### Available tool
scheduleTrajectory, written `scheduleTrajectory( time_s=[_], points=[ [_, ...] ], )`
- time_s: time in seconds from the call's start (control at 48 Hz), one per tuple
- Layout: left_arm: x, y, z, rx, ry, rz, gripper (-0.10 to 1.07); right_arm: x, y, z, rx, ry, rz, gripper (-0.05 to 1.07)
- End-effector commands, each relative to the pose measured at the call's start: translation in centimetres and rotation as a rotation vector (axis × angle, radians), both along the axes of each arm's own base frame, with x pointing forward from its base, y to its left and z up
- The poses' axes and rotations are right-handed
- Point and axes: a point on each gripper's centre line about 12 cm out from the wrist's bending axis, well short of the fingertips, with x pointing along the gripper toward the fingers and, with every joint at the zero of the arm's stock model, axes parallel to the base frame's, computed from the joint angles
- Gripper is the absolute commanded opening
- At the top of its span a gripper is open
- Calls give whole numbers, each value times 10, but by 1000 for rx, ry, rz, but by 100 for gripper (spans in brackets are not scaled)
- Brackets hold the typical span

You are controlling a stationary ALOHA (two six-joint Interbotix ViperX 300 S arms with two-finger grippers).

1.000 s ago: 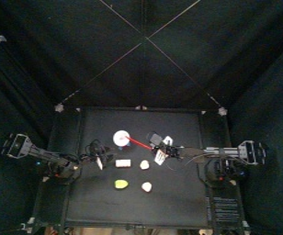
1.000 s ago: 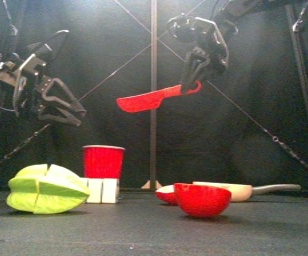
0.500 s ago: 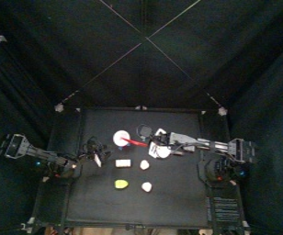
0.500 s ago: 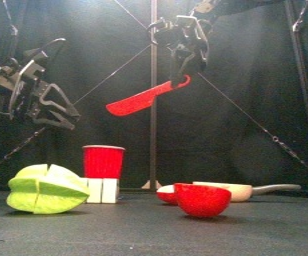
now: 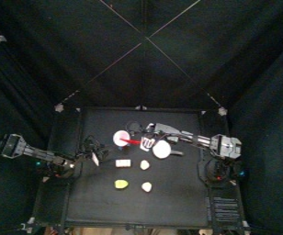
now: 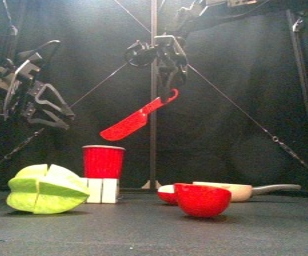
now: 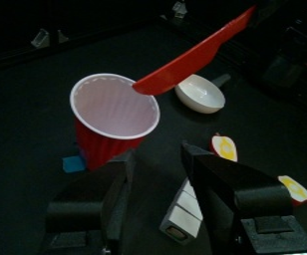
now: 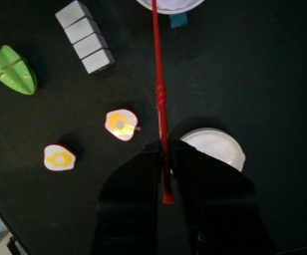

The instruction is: Put knife in cup

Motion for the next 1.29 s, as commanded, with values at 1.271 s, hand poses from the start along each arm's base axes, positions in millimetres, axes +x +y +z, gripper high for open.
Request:
scheduleTrajectory(
  time_s=[1.271],
  points=[
    [3,-1,4,4,-14,-6,80,48,-31,34,-122,120,65,50]
  ],
)
